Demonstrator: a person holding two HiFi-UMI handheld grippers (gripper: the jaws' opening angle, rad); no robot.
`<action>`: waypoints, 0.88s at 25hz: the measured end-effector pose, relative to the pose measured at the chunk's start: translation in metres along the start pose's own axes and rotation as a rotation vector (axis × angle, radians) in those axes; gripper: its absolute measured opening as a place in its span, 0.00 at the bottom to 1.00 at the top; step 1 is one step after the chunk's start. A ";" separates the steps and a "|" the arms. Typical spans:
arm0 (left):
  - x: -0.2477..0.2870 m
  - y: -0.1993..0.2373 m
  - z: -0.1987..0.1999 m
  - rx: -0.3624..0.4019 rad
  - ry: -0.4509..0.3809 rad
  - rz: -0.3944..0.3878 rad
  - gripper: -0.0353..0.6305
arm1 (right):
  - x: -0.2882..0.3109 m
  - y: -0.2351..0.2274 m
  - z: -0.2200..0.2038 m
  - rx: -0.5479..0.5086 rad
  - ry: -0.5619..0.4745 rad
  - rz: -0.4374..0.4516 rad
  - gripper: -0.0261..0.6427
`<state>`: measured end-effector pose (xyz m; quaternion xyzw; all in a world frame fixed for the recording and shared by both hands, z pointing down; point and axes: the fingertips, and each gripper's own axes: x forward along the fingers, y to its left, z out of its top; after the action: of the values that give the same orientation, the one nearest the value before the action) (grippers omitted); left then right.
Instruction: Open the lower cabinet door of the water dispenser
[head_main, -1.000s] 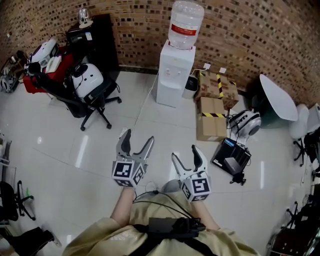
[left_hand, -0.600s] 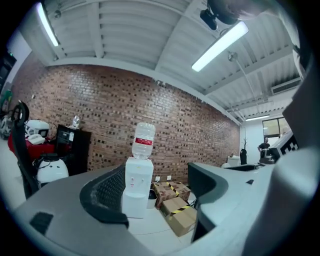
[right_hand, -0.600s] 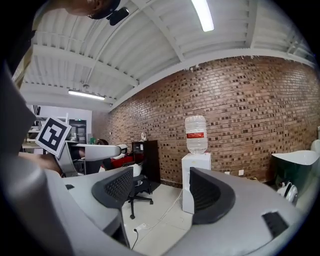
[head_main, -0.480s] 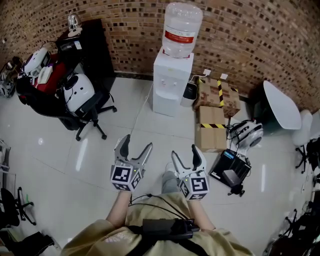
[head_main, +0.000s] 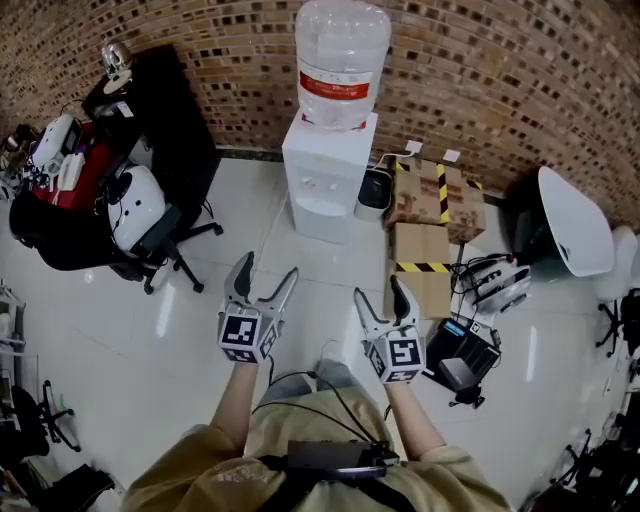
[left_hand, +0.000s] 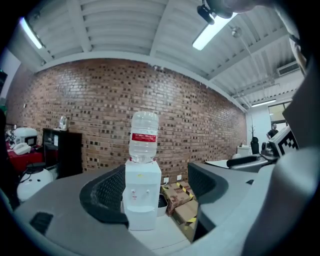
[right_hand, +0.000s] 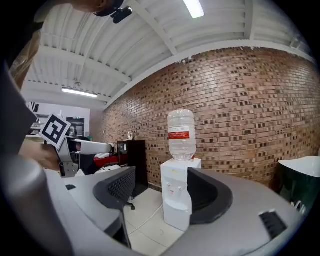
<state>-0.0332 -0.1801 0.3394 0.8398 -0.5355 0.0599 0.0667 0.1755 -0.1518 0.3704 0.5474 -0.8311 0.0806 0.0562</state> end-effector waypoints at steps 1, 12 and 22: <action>0.010 0.001 -0.002 -0.011 0.007 0.007 0.61 | 0.012 -0.010 -0.004 -0.010 0.005 0.006 0.54; 0.092 0.040 -0.063 -0.054 0.136 -0.002 0.61 | 0.136 -0.064 -0.081 -0.003 0.184 -0.013 0.54; 0.164 0.079 -0.127 -0.087 0.167 -0.094 0.61 | 0.242 -0.073 -0.174 -0.022 0.313 -0.016 0.54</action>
<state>-0.0396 -0.3366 0.4961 0.8523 -0.4903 0.1032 0.1503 0.1482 -0.3645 0.5900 0.5344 -0.8085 0.1555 0.1913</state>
